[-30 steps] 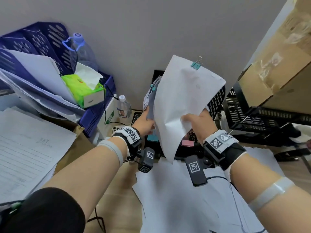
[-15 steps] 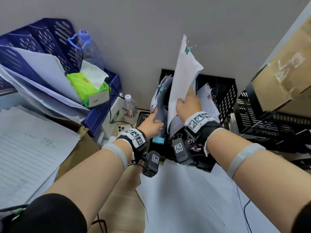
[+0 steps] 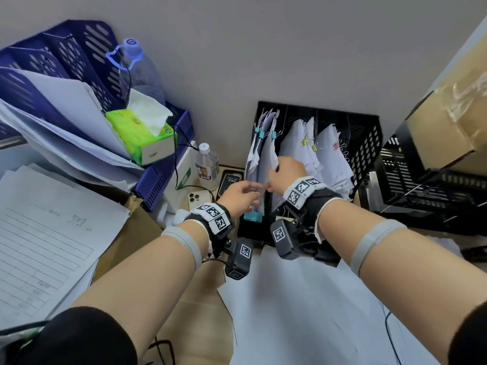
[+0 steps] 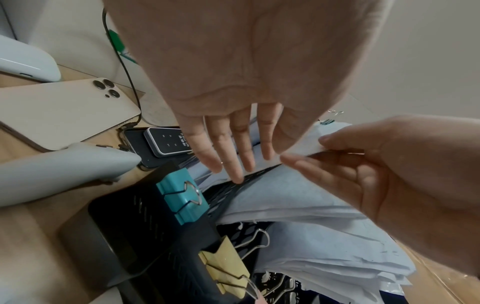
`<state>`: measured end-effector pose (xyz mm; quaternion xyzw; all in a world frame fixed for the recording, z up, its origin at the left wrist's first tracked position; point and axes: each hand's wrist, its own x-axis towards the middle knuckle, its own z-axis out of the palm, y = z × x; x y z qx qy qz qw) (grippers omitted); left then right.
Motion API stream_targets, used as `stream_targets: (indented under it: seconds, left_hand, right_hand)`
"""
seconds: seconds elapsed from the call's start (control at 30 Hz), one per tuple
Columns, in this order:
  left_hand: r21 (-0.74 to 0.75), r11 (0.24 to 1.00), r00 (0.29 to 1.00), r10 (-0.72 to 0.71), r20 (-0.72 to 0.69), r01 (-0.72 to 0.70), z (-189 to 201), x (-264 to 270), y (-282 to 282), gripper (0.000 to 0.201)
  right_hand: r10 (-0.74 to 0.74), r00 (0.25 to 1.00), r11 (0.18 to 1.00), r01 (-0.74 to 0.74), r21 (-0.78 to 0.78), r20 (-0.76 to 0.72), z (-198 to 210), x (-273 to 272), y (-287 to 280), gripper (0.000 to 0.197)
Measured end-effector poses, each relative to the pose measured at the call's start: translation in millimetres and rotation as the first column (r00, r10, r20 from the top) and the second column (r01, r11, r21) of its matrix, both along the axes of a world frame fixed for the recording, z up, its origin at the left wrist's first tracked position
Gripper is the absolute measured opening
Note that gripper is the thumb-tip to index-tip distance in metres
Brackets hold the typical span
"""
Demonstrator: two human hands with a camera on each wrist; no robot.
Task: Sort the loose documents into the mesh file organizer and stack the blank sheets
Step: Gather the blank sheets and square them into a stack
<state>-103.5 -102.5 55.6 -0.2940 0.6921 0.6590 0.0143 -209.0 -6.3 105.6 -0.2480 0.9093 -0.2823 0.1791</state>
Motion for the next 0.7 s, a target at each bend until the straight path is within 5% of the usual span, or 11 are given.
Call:
stream_targets:
  seconds: [0.1, 0.3, 0.4, 0.5, 0.6, 0.7]
  left_hand:
    - [0.024, 1.0, 1.0, 0.009, 0.001, -0.009, -2, 11, 1, 0.013]
    - [0.104, 0.995, 0.988, -0.028, 0.15, 0.012, -23, 45, 14, 0.03]
    - [0.106, 0.994, 0.914, -0.07, 0.399, 0.03, -51, 72, 24, 0.032]
    - [0.081, 0.994, 0.729, -0.111, 0.676, 0.075, -85, 106, 31, 0.028]
    - [0.109, 0.968, 0.586, -0.224, 0.778, 0.226, -111, 134, 40, 0.031]
    - [0.108, 0.966, 0.609, -0.232, 0.759, 0.235, -121, 144, 55, 0.03]
  right_hand:
    - [0.02, 0.995, 1.0, -0.018, -0.02, 0.1, -9, 8, 8, 0.016]
    - [-0.053, 0.909, 0.978, 0.13, -0.161, 0.413, -30, 42, 54, 0.022]
    - [-0.08, 0.871, 0.995, 0.102, -0.018, 0.484, -69, 61, 99, 0.025]
    - [-0.179, 0.898, 0.964, 0.08, 0.252, 0.401, -122, 80, 152, 0.006]
    - [-0.223, 0.893, 0.855, -0.014, 0.518, 0.392, -168, 104, 197, 0.029]
    - [-0.222, 0.909, 0.843, -0.003, 0.538, 0.352, -183, 130, 215, 0.037]
